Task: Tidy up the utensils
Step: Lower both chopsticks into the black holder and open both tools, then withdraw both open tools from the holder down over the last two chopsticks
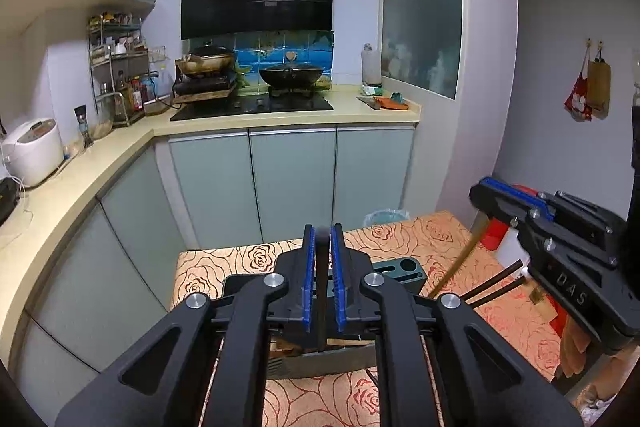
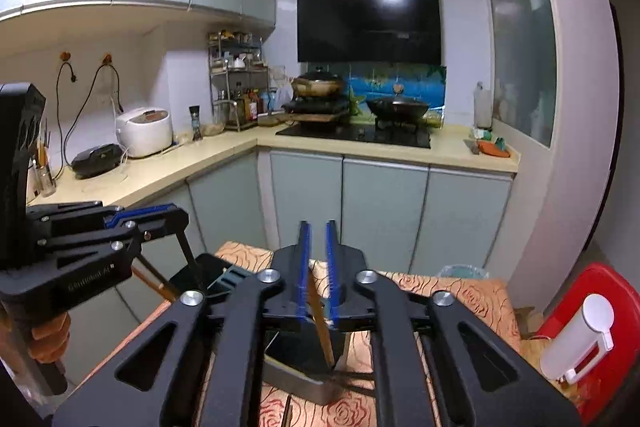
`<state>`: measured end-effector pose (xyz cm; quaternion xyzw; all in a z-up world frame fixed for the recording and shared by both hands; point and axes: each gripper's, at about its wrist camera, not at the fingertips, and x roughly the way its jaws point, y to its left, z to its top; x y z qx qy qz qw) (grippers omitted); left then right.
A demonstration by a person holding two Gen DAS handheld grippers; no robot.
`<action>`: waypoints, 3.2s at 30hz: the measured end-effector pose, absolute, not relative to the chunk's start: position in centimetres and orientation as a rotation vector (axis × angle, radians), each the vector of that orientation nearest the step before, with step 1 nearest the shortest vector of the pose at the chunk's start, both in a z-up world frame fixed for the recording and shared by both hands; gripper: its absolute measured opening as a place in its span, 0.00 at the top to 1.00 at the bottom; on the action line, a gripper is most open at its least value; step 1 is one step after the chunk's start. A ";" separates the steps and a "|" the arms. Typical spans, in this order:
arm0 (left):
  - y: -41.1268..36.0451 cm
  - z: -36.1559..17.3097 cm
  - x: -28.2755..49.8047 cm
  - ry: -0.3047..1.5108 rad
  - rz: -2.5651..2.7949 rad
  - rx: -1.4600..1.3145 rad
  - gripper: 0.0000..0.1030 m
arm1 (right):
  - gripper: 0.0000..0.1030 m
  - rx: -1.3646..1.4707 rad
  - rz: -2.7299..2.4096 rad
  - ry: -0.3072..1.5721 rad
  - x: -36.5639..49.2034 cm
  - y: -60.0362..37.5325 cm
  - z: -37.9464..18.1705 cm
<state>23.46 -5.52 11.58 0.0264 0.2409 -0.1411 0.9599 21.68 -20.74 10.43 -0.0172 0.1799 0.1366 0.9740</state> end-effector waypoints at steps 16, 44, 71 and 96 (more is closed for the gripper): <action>-2.4 11.5 18.6 0.416 -0.274 0.015 0.21 | 0.20 0.113 0.300 0.378 17.5 -24.4 9.9; 1.0 -8.1 8.0 0.690 -0.232 0.050 0.18 | 0.10 0.067 0.340 0.754 3.1 -26.3 -10.6; -10.1 -10.7 4.9 0.754 -0.504 0.194 0.18 | 0.79 -0.105 0.293 0.806 2.6 -25.5 -13.3; -9.4 -12.7 4.5 0.804 -0.423 0.288 0.59 | 0.79 -0.121 0.314 0.786 1.7 -24.6 -13.3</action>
